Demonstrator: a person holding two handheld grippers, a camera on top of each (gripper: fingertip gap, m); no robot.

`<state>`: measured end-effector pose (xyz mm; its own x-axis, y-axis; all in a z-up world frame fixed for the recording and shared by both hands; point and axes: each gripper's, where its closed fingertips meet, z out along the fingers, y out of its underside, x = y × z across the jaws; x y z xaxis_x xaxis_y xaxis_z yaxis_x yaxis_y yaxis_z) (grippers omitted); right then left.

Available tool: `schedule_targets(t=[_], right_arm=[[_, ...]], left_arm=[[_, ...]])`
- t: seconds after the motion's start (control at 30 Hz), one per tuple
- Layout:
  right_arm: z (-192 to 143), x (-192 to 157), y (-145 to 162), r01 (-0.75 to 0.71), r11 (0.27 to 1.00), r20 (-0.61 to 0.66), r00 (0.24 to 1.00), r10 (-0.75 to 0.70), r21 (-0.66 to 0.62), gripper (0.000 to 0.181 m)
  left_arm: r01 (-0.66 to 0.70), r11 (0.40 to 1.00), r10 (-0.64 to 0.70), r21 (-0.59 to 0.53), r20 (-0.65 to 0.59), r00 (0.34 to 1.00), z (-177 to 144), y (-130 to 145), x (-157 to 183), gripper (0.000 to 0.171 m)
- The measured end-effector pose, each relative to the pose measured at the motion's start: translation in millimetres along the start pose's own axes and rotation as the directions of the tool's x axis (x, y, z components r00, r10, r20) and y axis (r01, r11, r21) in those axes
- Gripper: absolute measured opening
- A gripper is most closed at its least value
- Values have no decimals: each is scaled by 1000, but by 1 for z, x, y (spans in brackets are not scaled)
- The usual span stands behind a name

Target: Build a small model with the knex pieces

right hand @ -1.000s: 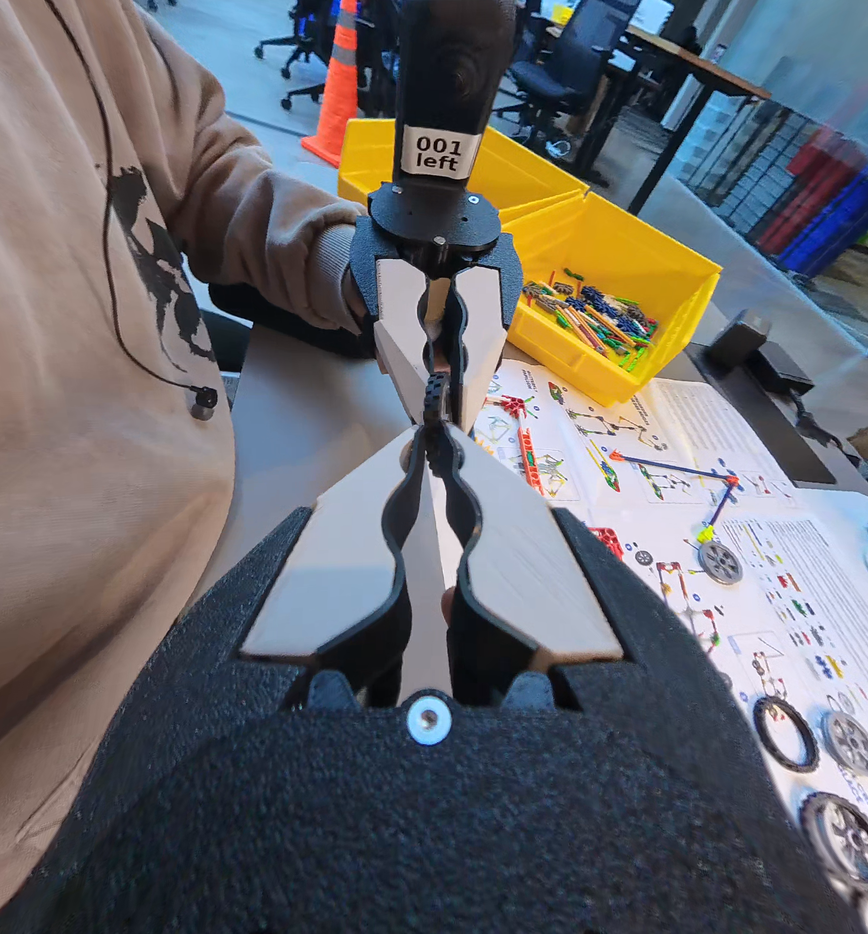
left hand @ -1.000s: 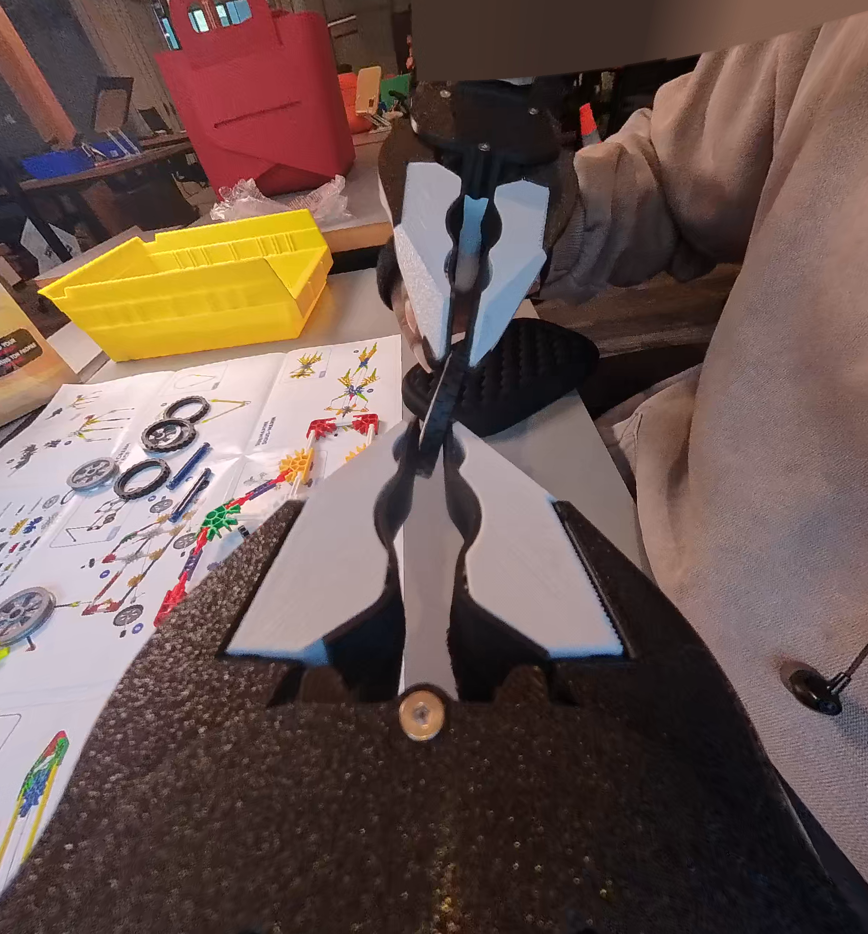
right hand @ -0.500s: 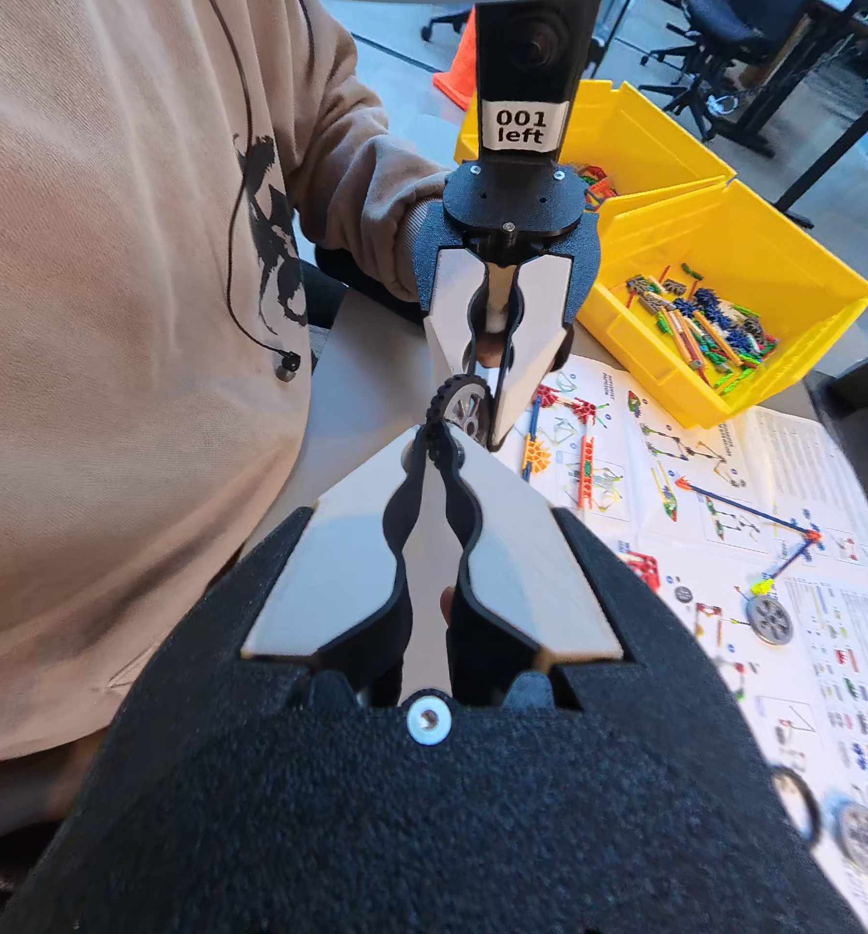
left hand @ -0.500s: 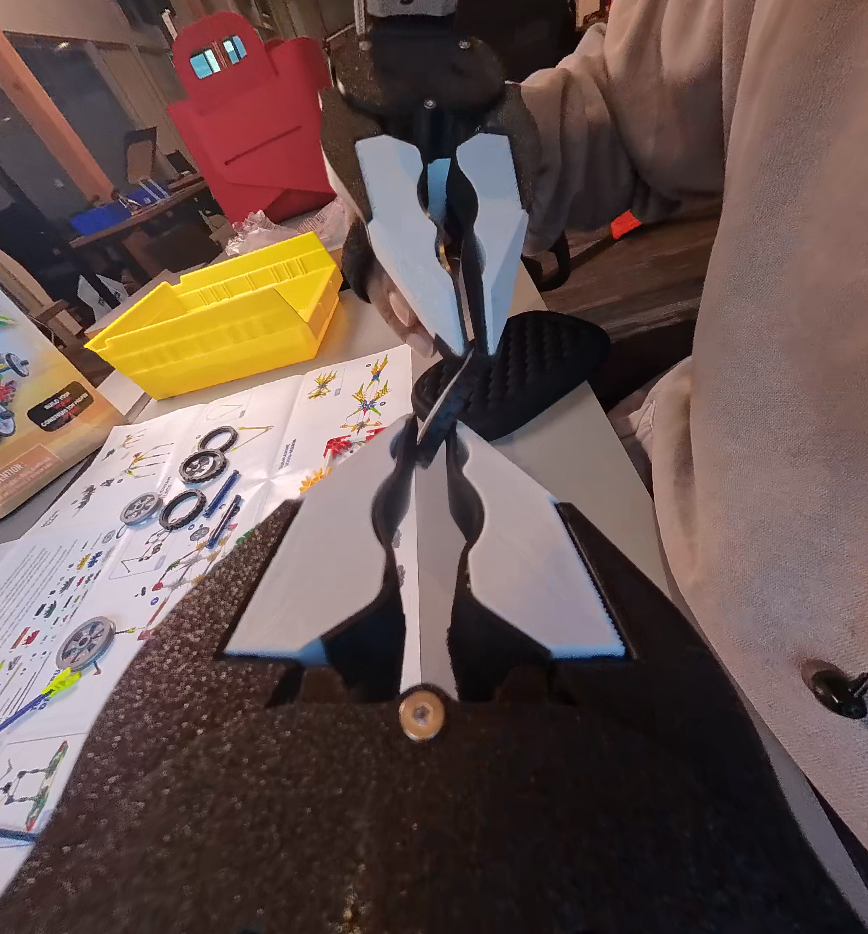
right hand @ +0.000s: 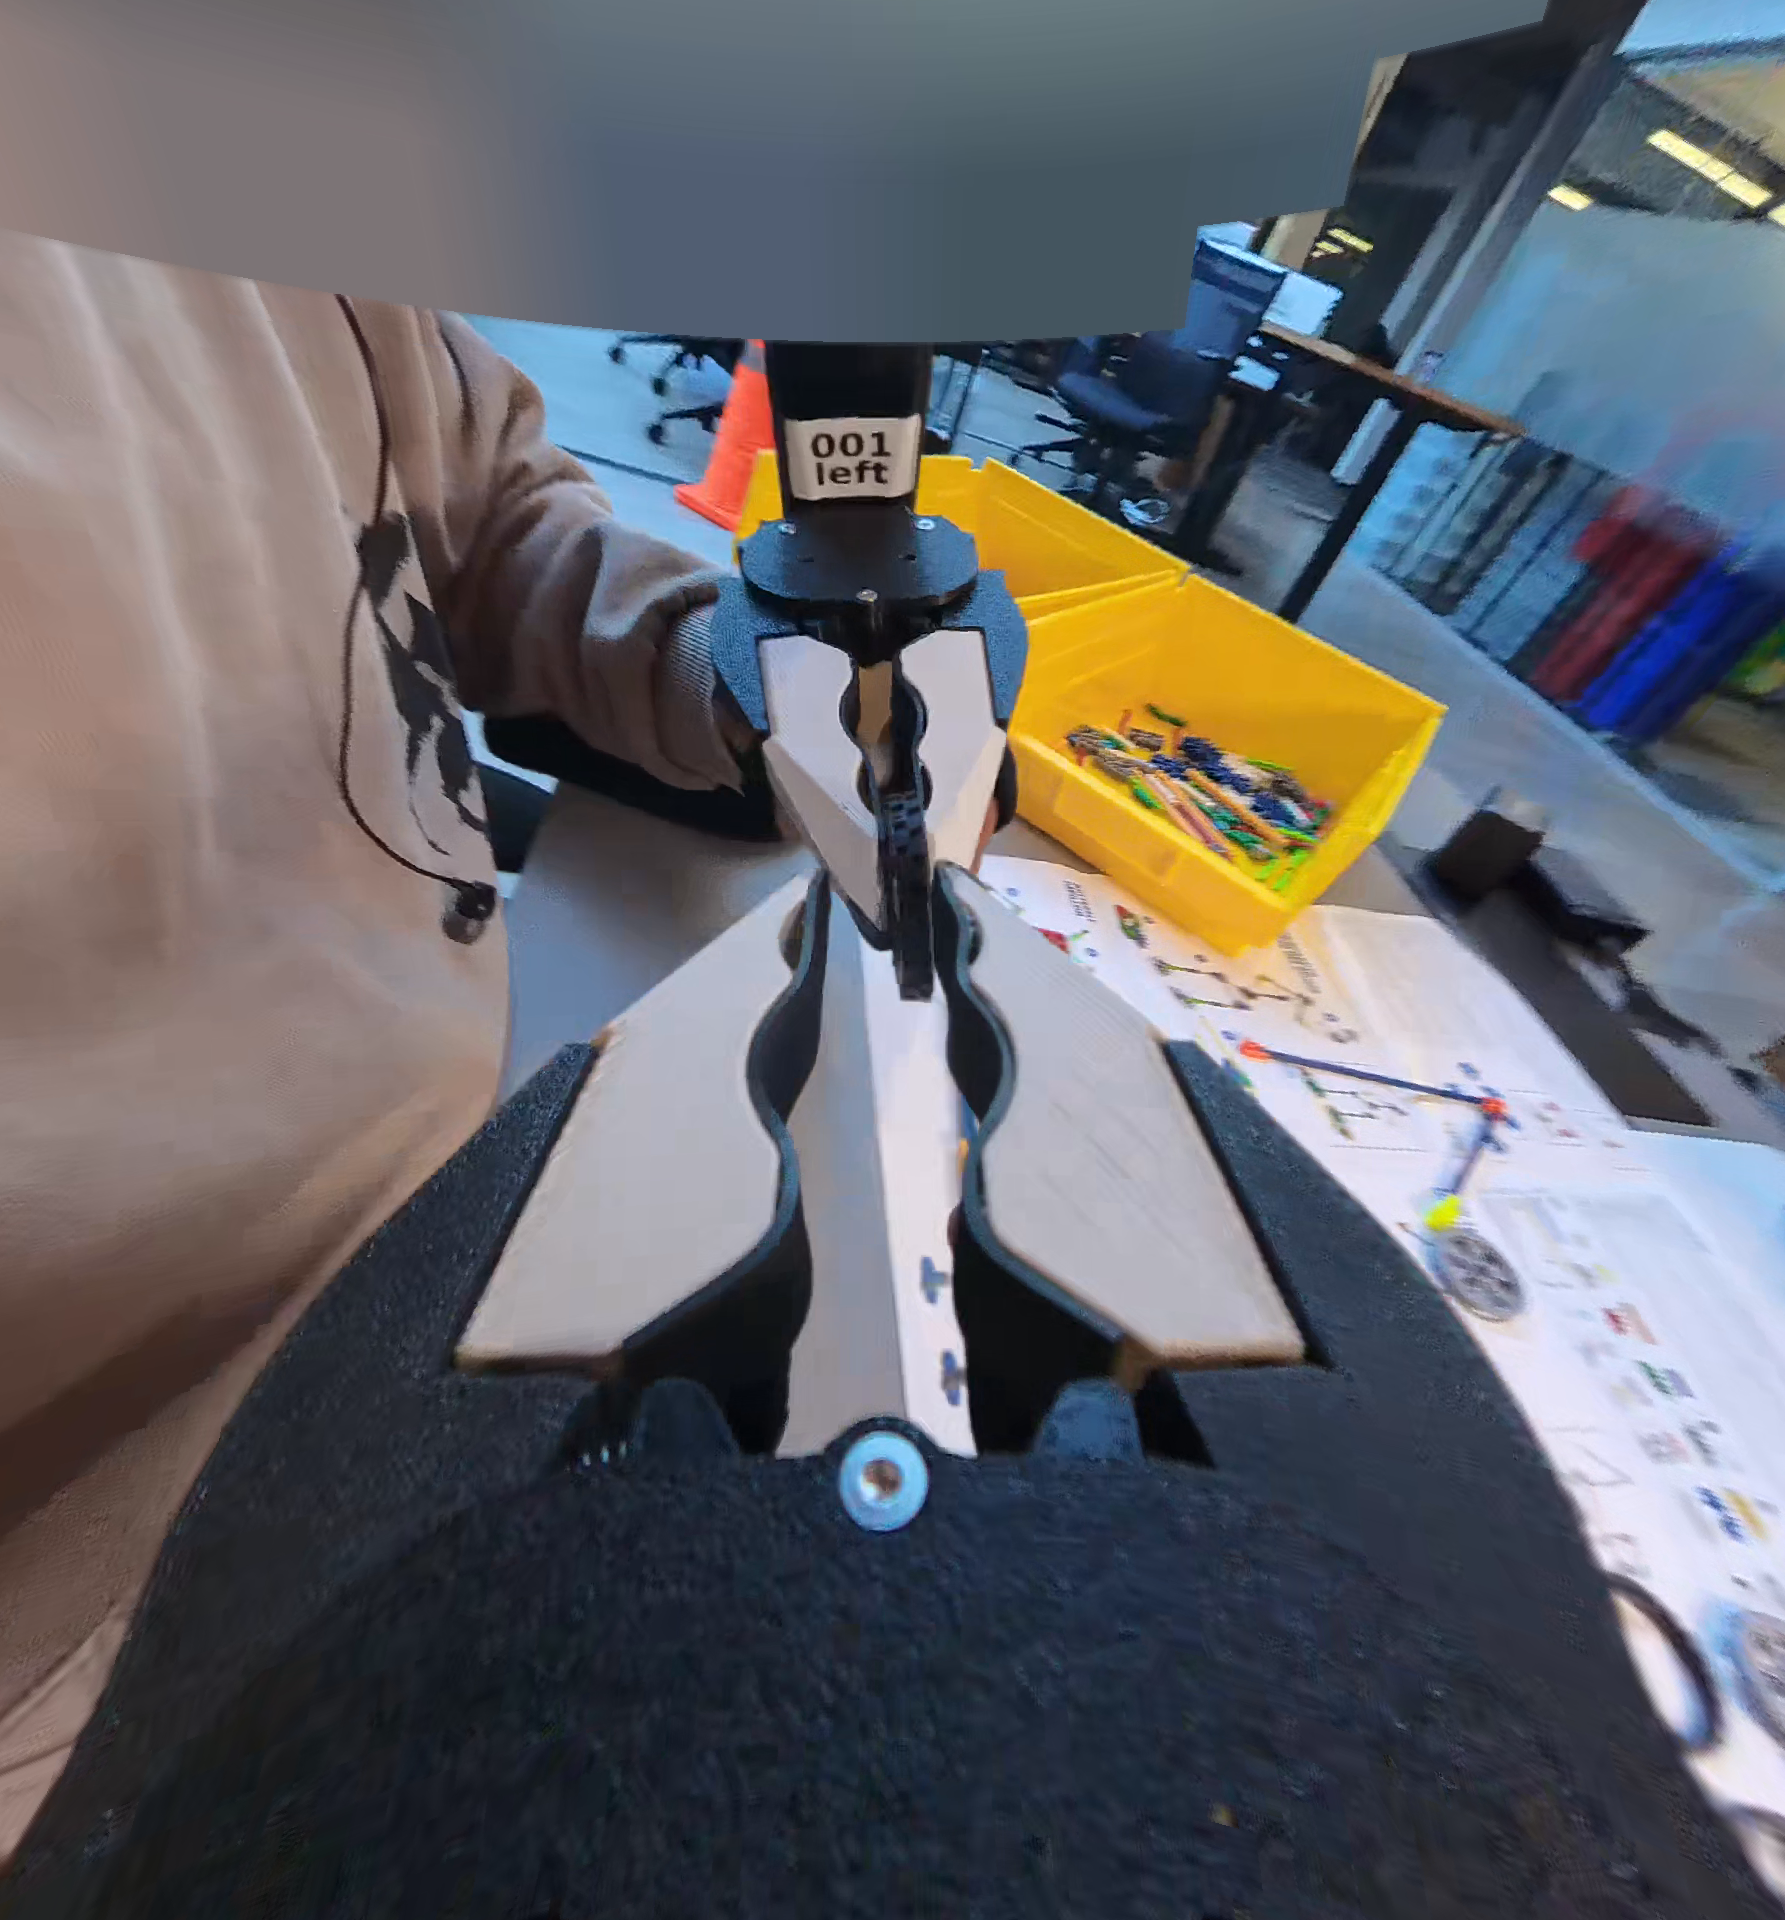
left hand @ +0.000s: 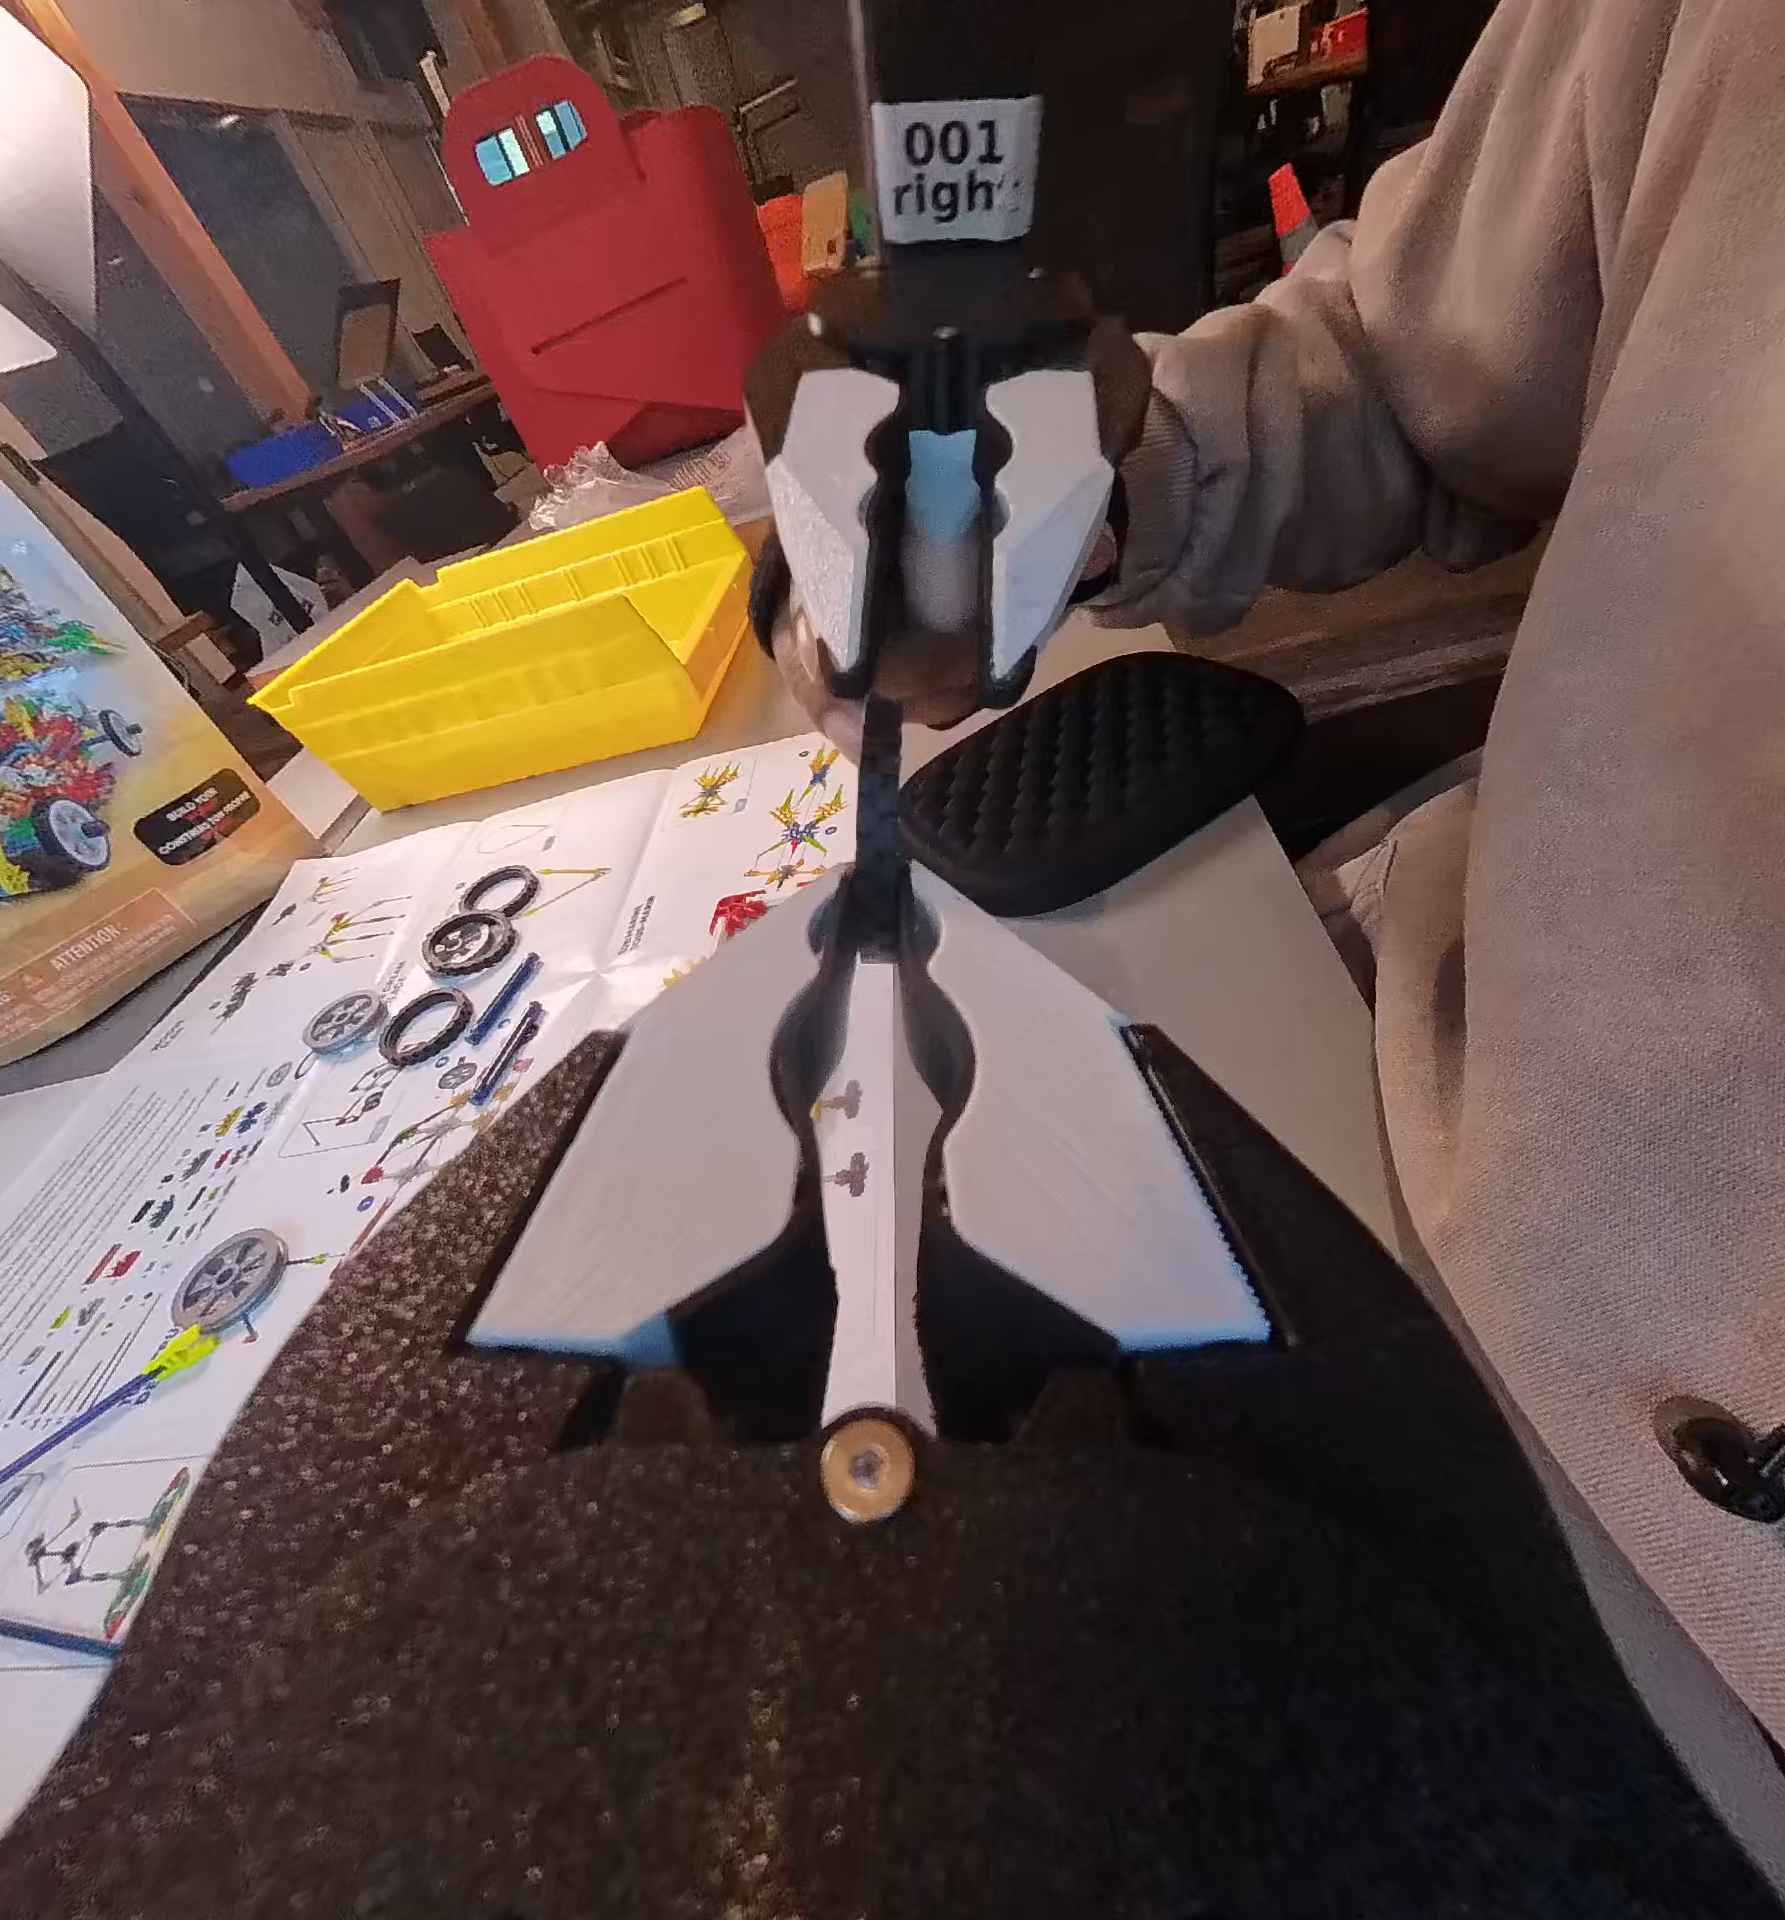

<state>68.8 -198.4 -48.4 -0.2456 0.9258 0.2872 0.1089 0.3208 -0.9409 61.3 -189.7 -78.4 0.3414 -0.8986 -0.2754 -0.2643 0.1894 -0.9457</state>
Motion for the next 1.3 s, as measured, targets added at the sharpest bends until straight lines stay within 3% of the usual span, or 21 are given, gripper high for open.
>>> schedule_targets(t=[0.1,0.23,0.37,0.8,1.07,1.3], right_arm=[[-1,4,5,106,992,-92,989,-112,-62,17],[2,5,6,216,968,-139,963,-233,-125,4],[3,5,6,283,946,-159,938,-308,-161,5],[12,12,10,306,920,-202,912,-357,-247,4],[19,6,21,286,909,-92,941,-327,-302,1],[26,-7,21,292,922,14,954,-298,-256,0]], left_arm=[[3,1000,-3,-6,-8,1000,1,3,2,4],[-2,1000,2,-4,-3,1000,2,2,2,4],[-29,999,29,-18,16,999,1,3,1,4],[-209,965,231,-155,141,963,-2,11,-12,3],[-257,938,295,-233,149,944,-5,20,-16,3],[-234,945,274,-229,160,949,-8,19,-20,7]])
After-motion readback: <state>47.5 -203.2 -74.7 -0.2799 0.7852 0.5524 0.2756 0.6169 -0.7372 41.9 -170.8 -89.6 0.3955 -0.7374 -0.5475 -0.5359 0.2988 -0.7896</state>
